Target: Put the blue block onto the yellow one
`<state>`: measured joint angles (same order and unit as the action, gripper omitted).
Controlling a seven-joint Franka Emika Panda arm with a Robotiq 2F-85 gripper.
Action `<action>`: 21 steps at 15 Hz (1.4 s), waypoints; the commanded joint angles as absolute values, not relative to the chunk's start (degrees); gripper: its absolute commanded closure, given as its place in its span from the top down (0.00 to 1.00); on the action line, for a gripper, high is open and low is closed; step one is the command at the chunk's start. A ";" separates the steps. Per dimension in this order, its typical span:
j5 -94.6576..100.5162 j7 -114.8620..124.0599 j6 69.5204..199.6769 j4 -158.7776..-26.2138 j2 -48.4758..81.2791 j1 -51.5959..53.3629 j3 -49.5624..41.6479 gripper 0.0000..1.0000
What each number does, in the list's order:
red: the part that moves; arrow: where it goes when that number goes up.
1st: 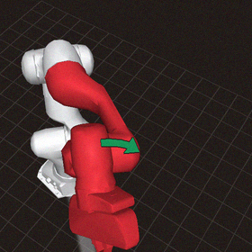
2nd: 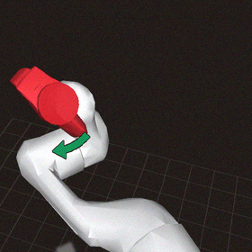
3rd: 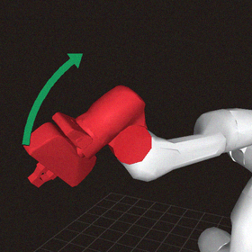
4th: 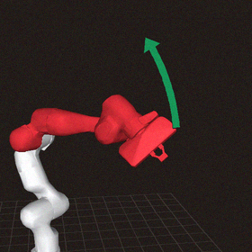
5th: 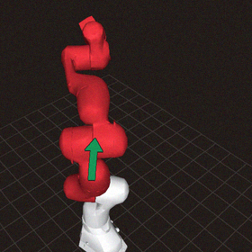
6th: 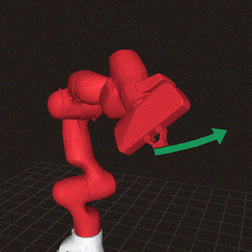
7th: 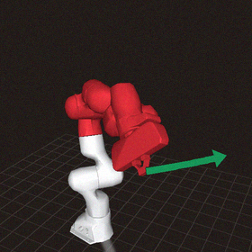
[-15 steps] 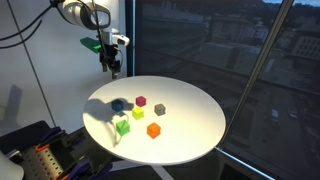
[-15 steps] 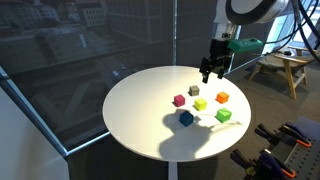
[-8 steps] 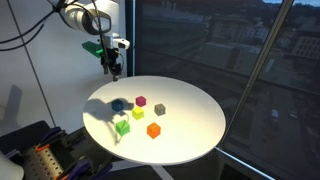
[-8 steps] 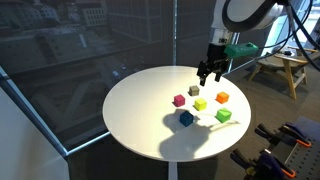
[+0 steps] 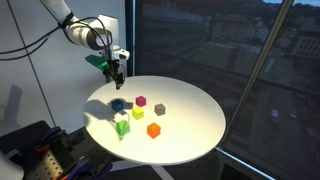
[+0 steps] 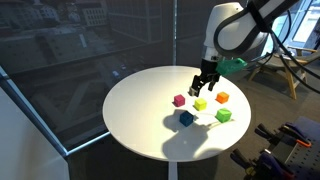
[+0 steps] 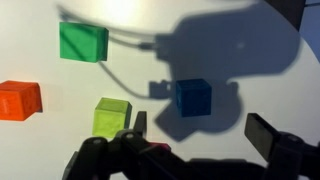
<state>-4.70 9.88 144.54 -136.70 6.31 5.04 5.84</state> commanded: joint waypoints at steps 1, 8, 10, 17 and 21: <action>-0.51 12.11 149.10 -136.18 10.20 6.30 5.12 1.00; 1.33 12.97 150.10 -131.39 17.58 7.65 3.69 1.00; 1.46 13.02 149.86 -129.68 19.50 7.94 3.23 1.00; 2.50 14.07 149.11 -124.33 26.78 10.56 1.23 1.00; 1.87 13.47 147.18 -122.06 29.45 11.94 1.59 1.00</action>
